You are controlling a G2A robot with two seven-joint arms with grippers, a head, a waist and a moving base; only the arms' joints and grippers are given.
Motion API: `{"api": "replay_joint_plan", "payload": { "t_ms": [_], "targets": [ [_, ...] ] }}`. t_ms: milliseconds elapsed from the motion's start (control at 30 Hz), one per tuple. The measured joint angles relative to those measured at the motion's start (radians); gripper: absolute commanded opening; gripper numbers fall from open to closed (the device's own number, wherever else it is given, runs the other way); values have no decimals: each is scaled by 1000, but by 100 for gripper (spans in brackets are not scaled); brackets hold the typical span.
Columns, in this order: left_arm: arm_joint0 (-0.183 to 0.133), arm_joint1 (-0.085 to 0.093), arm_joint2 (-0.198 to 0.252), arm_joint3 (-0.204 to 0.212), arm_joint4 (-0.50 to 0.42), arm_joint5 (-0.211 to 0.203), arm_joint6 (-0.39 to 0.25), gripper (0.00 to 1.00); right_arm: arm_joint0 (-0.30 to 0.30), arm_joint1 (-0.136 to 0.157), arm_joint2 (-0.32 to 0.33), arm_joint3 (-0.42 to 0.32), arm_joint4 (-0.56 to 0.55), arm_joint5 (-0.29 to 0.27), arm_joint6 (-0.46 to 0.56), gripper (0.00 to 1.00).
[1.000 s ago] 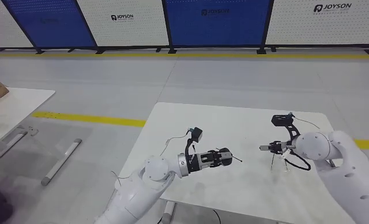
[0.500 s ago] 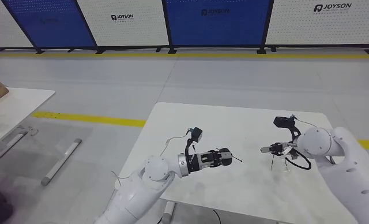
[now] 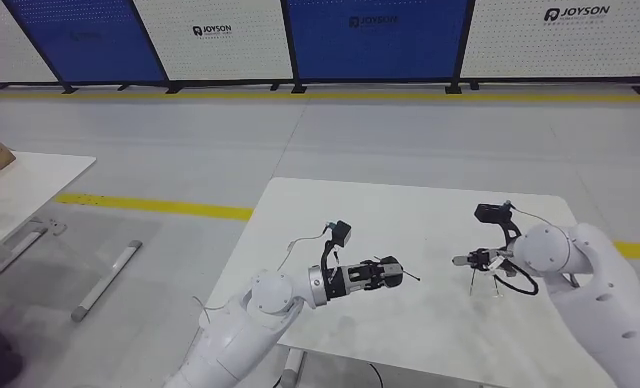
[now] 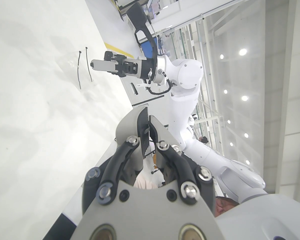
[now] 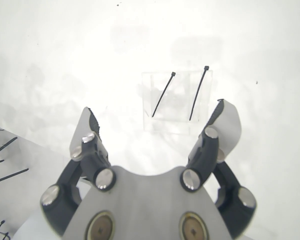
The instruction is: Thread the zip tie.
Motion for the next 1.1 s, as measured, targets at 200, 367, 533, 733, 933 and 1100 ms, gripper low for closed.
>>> {"api": "replay_joint_plan", "payload": {
  "t_ms": [200,367,533,733,933,1100],
  "targets": [
    [0,0,0,0,0,0,0,0,-5,2,13,-11,-9,17,13,45],
    [0,0,0,0,0,0,0,0,-4,3,6,-8,-46,28,60,48],
    [0,0,0,0,0,0,0,0,18,-6,-16,31,-56,39,89,46],
    [0,0,0,0,0,0,0,0,48,-23,-60,78,-71,63,89,44],
    [0,0,0,0,0,0,0,0,75,-39,-88,121,-71,70,89,39],
    [0,0,0,0,0,0,0,0,94,-54,-118,160,-65,65,89,36]
  ]
}}
